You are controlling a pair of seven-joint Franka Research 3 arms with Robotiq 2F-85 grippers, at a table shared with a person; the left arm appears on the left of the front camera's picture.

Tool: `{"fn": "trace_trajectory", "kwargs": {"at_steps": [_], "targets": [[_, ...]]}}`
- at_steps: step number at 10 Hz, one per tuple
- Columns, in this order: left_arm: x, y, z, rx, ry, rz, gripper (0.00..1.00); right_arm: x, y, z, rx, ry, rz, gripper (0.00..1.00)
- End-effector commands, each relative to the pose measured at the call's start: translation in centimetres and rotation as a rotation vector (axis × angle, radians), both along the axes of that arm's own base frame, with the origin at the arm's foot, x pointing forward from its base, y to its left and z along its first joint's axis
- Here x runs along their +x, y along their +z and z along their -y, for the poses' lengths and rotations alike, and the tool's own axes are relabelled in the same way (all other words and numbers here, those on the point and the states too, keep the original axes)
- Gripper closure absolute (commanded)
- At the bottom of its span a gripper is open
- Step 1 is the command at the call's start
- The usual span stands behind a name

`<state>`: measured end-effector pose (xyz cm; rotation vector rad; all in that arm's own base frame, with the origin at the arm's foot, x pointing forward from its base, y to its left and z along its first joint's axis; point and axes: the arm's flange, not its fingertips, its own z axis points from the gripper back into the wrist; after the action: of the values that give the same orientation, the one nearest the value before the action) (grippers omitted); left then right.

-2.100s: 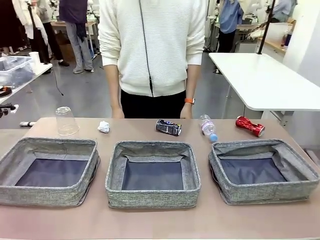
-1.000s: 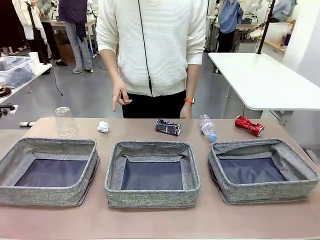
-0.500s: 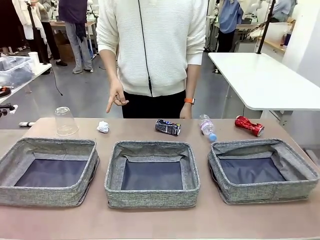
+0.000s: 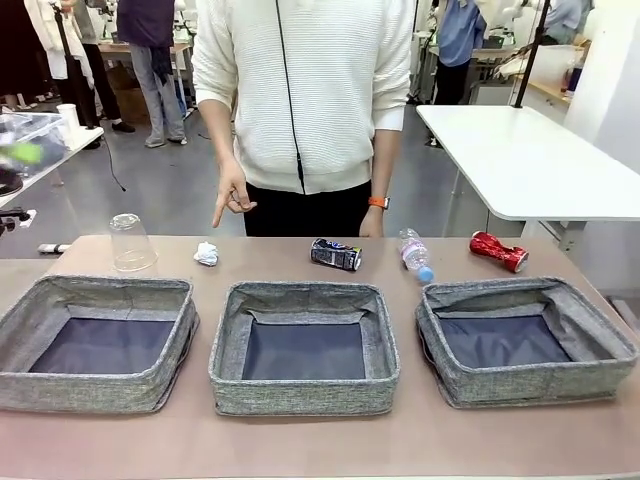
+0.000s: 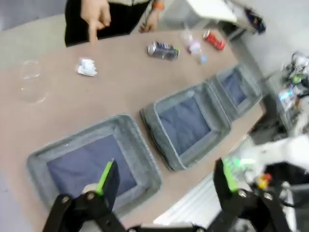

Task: Sort the waste into the appropriate baskets.
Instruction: Pick up the waste item pointed out by the person.

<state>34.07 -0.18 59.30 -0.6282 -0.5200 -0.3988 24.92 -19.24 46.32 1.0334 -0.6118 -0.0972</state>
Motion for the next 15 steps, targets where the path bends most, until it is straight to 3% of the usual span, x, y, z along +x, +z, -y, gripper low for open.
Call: {"fn": "trace_trajectory", "kwargs": {"at_steps": [1, 2, 3, 4, 5, 7, 8, 9, 11, 13, 15], "targets": [[8.1, -1.4, 5.2, 0.157, -0.116, -0.14, 0.0, 0.3, 0.2, 0.1, 0.007, 0.006, 0.036, 0.0], [11.1, -3.6, 8.4, 0.3, -0.06, -0.162, 0.0, 0.3, 0.2, 0.1, 0.007, 0.006, 0.036, 0.0], [12.8, -5.8, 10.4, 0.322, -0.066, -0.178, 0.0, 0.3, 0.2, 0.1, 0.007, 0.006, 0.036, 0.0], [13.7, -7.2, 11.0, 0.335, 0.002, -0.13, 0.0, 0.3, 0.2, 0.1, 0.007, 0.006, 0.036, 0.0], [10.0, -5.3, 12.7, 0.264, -0.096, -0.126, 0.0, 0.3, 0.2, 0.1, 0.007, 0.006, 0.036, 0.0], [10.0, -5.3, 12.7, 0.264, -0.096, -0.126, 0.0, 0.3, 0.2, 0.1, 0.007, 0.006, 0.036, 0.0], [12.7, -7.9, 13.2, 0.3, -0.082, -0.132, 0.0, 0.3, 0.2, 0.1, 0.007, 0.006, 0.036, 0.0], [17.3, -8.9, 13.8, 0.341, 0.029, -0.253, 0.0, 0.3, 0.2, 0.1, 0.007, 0.006, 0.036, 0.0], [25.7, -12.0, 13.8, 0.371, 0.23, -0.322, 0.0, 0.3, 0.2, 0.1, 0.007, 0.006, 0.036, 0.0], [30.2, -15.7, 13.4, 0.417, 0.298, -0.34, 0.0, 0.3, 0.2, 0.1, 0.007, 0.006, 0.036, 0.0], [31.9, -19.5, 12.2, 0.452, 0.369, -0.393, 0.0, 0.3, 0.2, 0.1, 0.007, 0.006, 0.036, 0.0]]}}
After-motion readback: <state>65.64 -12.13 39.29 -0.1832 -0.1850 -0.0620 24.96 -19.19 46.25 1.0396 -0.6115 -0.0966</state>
